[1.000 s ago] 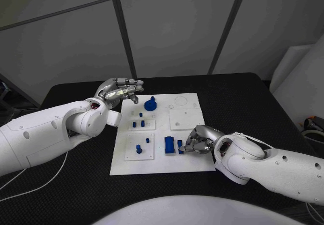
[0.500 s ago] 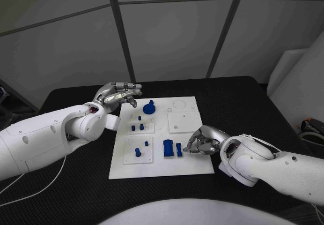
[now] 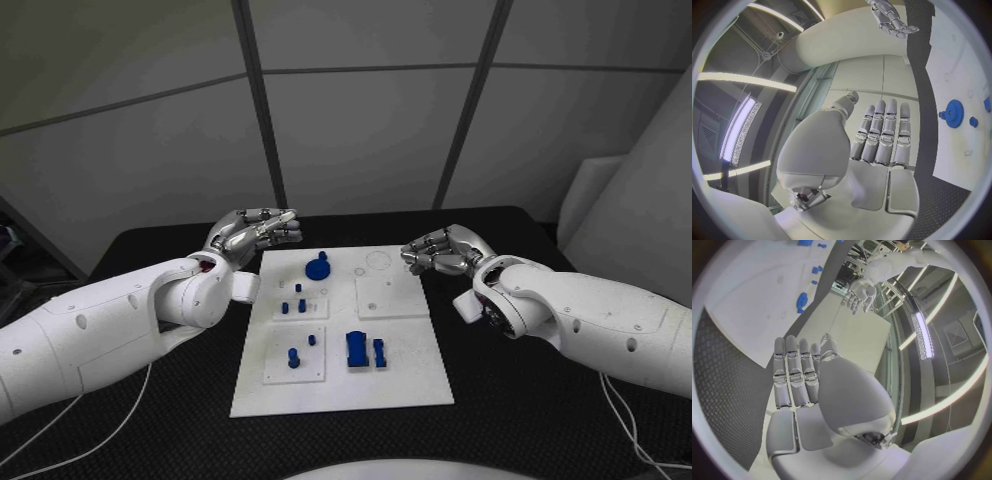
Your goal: Assemble the parts on the task board
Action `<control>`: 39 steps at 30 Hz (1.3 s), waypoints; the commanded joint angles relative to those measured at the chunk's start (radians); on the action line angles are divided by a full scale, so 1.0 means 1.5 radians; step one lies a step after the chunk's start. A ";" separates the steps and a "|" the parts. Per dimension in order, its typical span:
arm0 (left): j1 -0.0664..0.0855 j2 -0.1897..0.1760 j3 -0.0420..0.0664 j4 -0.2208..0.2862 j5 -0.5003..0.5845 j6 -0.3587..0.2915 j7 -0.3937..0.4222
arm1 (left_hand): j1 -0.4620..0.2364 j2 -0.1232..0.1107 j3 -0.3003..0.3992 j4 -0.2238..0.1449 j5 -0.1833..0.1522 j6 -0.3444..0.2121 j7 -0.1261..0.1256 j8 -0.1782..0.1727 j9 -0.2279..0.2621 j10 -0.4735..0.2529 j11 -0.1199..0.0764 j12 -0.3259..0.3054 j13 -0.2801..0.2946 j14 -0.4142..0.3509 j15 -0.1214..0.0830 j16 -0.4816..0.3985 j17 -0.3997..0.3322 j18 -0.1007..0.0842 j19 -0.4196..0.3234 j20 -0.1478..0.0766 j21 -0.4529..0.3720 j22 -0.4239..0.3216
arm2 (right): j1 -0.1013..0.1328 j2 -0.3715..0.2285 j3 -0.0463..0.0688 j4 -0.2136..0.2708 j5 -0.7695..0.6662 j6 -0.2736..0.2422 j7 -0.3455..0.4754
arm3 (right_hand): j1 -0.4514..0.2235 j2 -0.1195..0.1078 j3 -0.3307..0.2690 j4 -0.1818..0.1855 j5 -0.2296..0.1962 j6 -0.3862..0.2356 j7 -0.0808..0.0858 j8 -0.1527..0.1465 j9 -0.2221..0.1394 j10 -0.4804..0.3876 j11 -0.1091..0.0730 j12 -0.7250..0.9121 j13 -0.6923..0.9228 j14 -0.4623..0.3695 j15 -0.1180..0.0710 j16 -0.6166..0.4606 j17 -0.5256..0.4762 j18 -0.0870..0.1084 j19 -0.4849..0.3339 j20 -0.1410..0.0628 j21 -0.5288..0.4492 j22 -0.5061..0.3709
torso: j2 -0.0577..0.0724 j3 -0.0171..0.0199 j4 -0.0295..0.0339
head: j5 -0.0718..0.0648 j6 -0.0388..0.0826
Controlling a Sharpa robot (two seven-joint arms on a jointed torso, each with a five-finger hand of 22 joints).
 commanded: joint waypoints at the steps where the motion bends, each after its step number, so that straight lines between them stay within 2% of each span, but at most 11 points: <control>1: 0.000 0.014 0.001 -0.025 0.070 -0.034 0.068 | 0.001 0.010 -0.016 0.005 -0.003 0.000 -0.008 -0.010 -0.001 -0.001 0.009 -0.026 0.000 -0.001 0.011 -0.048 -0.019 -0.005 -0.019 0.014 -0.034 -0.033 | 0.005 0.028 0.000 -0.050 0.156 0.037 0.126 | -0.005 -0.003 -0.005 -0.006 -0.004 0.005 -0.001 -0.011 -0.017 0.006 0.006 -0.021 -0.049 -0.011 0.007 -0.049 -0.039 0.007 0.001 0.015 -0.049 -0.041 | -0.012 -0.0018 -0.0027 | 0.003 0.015; 9: -0.004 0.058 0.001 -0.090 0.111 -0.104 0.111 | 0.018 0.031 -0.073 0.012 0.001 -0.004 -0.020 -0.046 -0.001 -0.031 0.016 -0.097 -0.001 -0.025 0.026 -0.163 -0.070 -0.008 -0.063 0.028 -0.100 -0.113 | 0.010 0.106 0.001 -0.179 0.201 0.061 0.168 | -0.027 0.003 -0.014 -0.039 -0.006 -0.007 0.009 -0.012 -0.068 -0.008 0.025 -0.057 -0.149 0.000 0.023 -0.130 -0.128 0.008 0.029 0.034 -0.155 -0.142 | -0.016 0.0005 -0.0016 | 0.009 0.029; 10: -0.004 0.054 0.000 -0.085 0.074 -0.058 0.064 | -0.256 0.043 -0.105 -0.030 -0.035 -0.194 -0.045 -0.091 -0.044 -0.223 -0.019 -0.114 -0.042 -0.195 -0.007 -0.186 -0.114 -0.038 -0.178 -0.029 -0.117 -0.191 | 0.009 0.101 0.000 -0.166 0.146 0.032 0.116 | -0.336 -0.032 0.024 -0.078 -0.057 -0.204 -0.032 -0.054 -0.092 -0.222 -0.008 -0.099 -0.203 -0.211 -0.008 -0.175 -0.146 -0.034 -0.150 -0.017 -0.181 -0.209 | -0.015 -0.0008 -0.0024 | 0.006 0.026; 14: -0.004 0.053 -0.001 -0.074 0.070 -0.071 0.065 | -0.332 0.091 -0.119 -0.030 -0.042 -0.247 -0.057 -0.091 -0.044 -0.281 -0.029 -0.168 -0.042 -0.246 -0.016 -0.202 -0.114 -0.065 -0.214 -0.047 -0.167 -0.219 | 0.009 0.096 -0.001 -0.153 0.156 0.019 0.122 | -0.429 -0.032 0.036 -0.096 -0.070 -0.261 -0.040 -0.054 -0.104 -0.287 -0.014 -0.099 -0.203 -0.269 -0.012 -0.175 -0.161 -0.034 -0.192 -0.029 -0.200 -0.240 | -0.012 0.0001 0.0037 | 0.006 0.033; 21: 0.000 0.042 -0.009 -0.009 0.049 -0.152 0.068 | -0.471 0.091 -0.136 -0.030 -0.060 -0.343 -0.118 -0.091 -0.044 -0.380 -0.047 -0.168 -0.042 -0.334 -0.034 -0.259 -0.114 -0.067 -0.275 -0.076 -0.167 -0.260 | 0.014 0.065 -0.009 -0.072 0.217 -0.055 0.159 | -0.585 -0.032 0.056 -0.116 -0.095 -0.360 -0.059 -0.054 -0.160 -0.395 -0.030 -0.099 -0.203 -0.374 -0.068 -0.175 -0.211 -0.051 -0.280 -0.054 -0.216 -0.278 | 0.003 0.0053 0.0367 | 0.003 0.070; 23: 0.002 0.038 -0.013 0.018 0.040 -0.187 0.070 | -0.505 0.091 -0.141 -0.030 -0.064 -0.366 -0.118 -0.091 -0.044 -0.404 -0.052 -0.168 -0.042 -0.355 -0.038 -0.259 -0.114 -0.067 -0.289 -0.084 -0.167 -0.270 | 0.016 0.052 -0.012 -0.037 0.243 -0.086 0.175 | -0.622 -0.032 0.061 -0.121 -0.101 -0.383 -0.064 -0.054 -0.160 -0.421 -0.078 -0.099 -0.203 -0.399 -0.068 -0.175 -0.211 -0.053 -0.300 -0.061 -0.220 -0.287 | 0.006 0.0064 0.0439 | 0.002 0.078; 24: 0.003 0.035 -0.015 0.033 0.035 -0.206 0.071 | -0.520 0.091 -0.141 -0.030 -0.112 -0.377 -0.118 -0.091 -0.044 -0.415 -0.053 -0.168 -0.042 -0.365 -0.086 -0.259 -0.114 -0.067 -0.296 -0.087 -0.167 -0.275 | 0.017 0.045 -0.014 -0.018 0.257 -0.104 0.184 | -0.640 -0.032 0.064 -0.124 -0.104 -0.395 -0.066 -0.054 -0.160 -0.433 -0.078 -0.099 -0.203 -0.410 -0.068 -0.175 -0.211 -0.053 -0.310 -0.063 -0.267 -0.291 | 0.008 0.0069 0.0467 | 0.002 0.081; 25: 0.004 0.033 -0.017 0.049 0.029 -0.226 0.072 | -0.535 0.091 -0.143 -0.030 -0.112 -0.387 -0.118 -0.091 -0.044 -0.425 -0.102 -0.168 -0.042 -0.374 -0.086 -0.259 -0.114 -0.067 -0.302 -0.090 -0.167 -0.279 | 0.018 0.037 -0.016 0.002 0.272 -0.123 0.193 | -0.657 -0.032 0.066 -0.126 -0.106 -0.405 -0.068 -0.054 -0.160 -0.445 -0.078 -0.099 -0.203 -0.422 -0.068 -0.175 -0.211 -0.057 -0.319 -0.066 -0.267 -0.295 | 0.009 0.0072 0.0487 | 0.002 0.083; 27: 0.006 0.027 -0.021 0.085 0.018 -0.270 0.073 | -0.567 0.091 -0.191 -0.030 -0.112 -0.409 -0.118 -0.091 -0.044 -0.448 -0.102 -0.168 -0.042 -0.394 -0.086 -0.259 -0.114 -0.068 -0.316 -0.097 -0.167 -0.289 | 0.021 0.020 -0.020 0.047 0.306 -0.164 0.214 | -0.690 -0.032 0.114 -0.131 -0.112 -0.427 -0.072 -0.054 -0.160 -0.468 -0.078 -0.099 -0.203 -0.444 -0.068 -0.175 -0.211 -0.060 -0.338 -0.071 -0.267 -0.303 | 0.010 0.0076 0.0513 | 0.002 0.086; 28: 0.007 0.025 -0.023 0.097 0.013 -0.285 0.074 | -0.580 0.091 -0.191 -0.030 -0.112 -0.418 -0.118 -0.091 -0.044 -0.458 -0.102 -0.168 -0.042 -0.403 -0.086 -0.259 -0.114 -0.068 -0.322 -0.099 -0.167 -0.292 | 0.021 0.014 -0.022 0.063 0.318 -0.178 0.221 | -0.706 -0.032 0.114 -0.134 -0.115 -0.436 -0.119 -0.054 -0.160 -0.479 -0.078 -0.099 -0.203 -0.455 -0.068 -0.175 -0.211 -0.060 -0.346 -0.074 -0.267 -0.307 | 0.010 0.0076 0.0514 | 0.002 0.086; 39: 0.011 0.014 -0.031 0.162 -0.008 -0.368 0.078 | -0.694 0.091 -0.191 -0.030 -0.112 -0.497 -0.118 -0.091 -0.044 -0.538 -0.102 -0.168 -0.042 -0.474 -0.086 -0.259 -0.114 -0.067 -0.371 -0.166 -0.167 -0.326 | 0.026 -0.019 -0.030 0.150 0.383 -0.258 0.261 | -0.837 -0.032 0.114 -0.187 -0.173 -0.520 -0.119 -0.054 -0.160 -0.570 -0.078 -0.099 -0.203 -0.543 -0.068 -0.175 -0.211 -0.114 -0.418 -0.133 -0.267 -0.338 | 0.010 0.0076 0.0514 | 0.002 0.086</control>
